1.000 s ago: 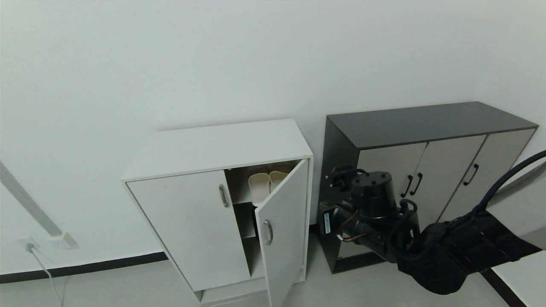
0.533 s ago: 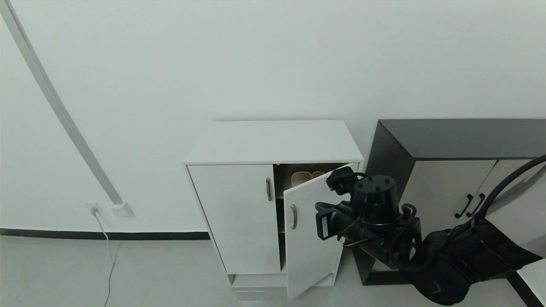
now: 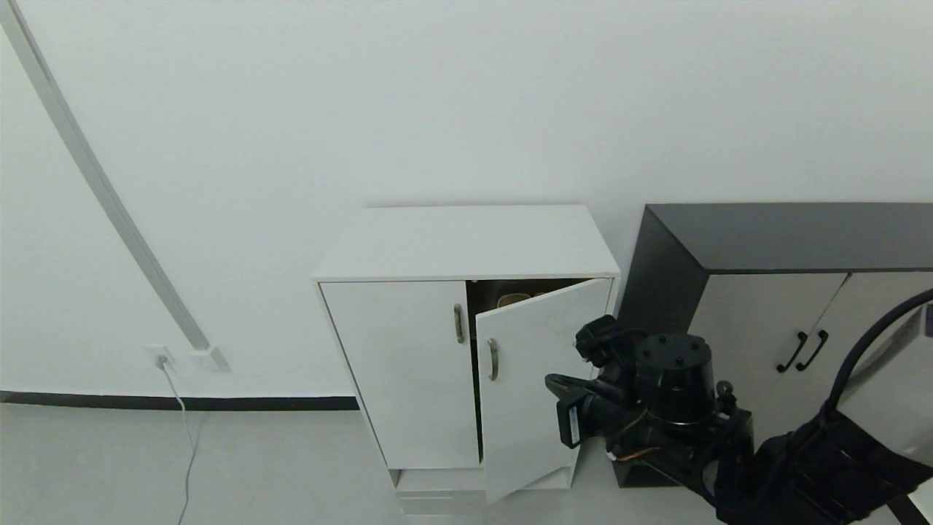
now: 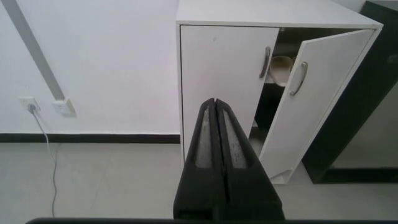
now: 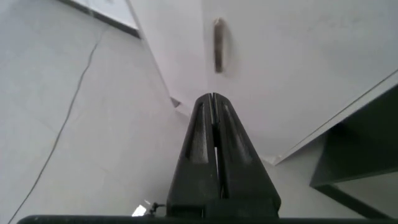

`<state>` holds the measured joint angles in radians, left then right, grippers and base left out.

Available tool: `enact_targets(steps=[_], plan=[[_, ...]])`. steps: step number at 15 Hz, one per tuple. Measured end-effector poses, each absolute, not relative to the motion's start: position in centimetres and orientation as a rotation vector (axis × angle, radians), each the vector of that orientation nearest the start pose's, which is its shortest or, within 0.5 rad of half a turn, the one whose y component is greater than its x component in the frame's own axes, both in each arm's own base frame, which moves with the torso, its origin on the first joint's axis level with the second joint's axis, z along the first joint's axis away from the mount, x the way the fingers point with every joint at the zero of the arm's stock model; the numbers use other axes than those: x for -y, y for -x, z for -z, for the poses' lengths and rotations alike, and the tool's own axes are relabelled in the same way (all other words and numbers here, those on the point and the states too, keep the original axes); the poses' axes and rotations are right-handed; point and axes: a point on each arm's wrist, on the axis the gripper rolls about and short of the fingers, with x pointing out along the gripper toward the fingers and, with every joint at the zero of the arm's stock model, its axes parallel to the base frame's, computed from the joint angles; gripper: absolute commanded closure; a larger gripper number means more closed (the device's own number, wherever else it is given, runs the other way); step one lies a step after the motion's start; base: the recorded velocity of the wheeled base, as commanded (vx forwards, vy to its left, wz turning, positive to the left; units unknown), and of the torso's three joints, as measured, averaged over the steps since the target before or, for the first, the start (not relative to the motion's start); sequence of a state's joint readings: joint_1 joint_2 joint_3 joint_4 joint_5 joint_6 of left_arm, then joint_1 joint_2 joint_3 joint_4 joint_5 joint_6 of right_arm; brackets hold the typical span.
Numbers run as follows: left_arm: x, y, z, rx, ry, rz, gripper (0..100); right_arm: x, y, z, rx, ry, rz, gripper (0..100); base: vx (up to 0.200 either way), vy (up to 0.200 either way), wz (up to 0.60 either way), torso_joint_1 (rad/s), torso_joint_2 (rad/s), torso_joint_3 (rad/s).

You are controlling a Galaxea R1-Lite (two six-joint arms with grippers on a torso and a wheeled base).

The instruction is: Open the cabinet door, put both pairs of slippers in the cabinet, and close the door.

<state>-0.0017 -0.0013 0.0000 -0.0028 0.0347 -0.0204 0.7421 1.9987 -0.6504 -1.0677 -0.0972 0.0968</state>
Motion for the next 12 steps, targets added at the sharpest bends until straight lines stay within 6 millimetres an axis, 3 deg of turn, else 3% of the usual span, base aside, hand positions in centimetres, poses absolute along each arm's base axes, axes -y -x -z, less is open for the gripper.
enact_targets(steps=[2,6,10,12], plan=[[-0.1,2.3,-7.6,0.004,0.02,-0.033,100,-21.8,-23.9,-8.4,-0.3,0.023,-0.657,100,0.0,0.0,0.0,0.0,0.0,0.0],[-0.1,2.3,-7.6,0.004,0.02,-0.033,100,-21.2,-22.0,-7.0,-0.324,0.037,-0.695,100,0.2,0.0,0.0,-0.006,0.0,0.005],[-0.1,2.3,-7.6,0.004,0.02,-0.033,100,-21.3,-21.4,-6.4,-0.347,0.05,-0.71,100,0.2,0.0,0.0,0.012,0.0,0.005],[-0.1,2.3,-7.6,0.004,0.021,-0.033,100,-21.2,-21.3,-6.0,-0.362,0.056,-0.71,100,0.0,0.0,0.0,0.0,0.0,0.0]])
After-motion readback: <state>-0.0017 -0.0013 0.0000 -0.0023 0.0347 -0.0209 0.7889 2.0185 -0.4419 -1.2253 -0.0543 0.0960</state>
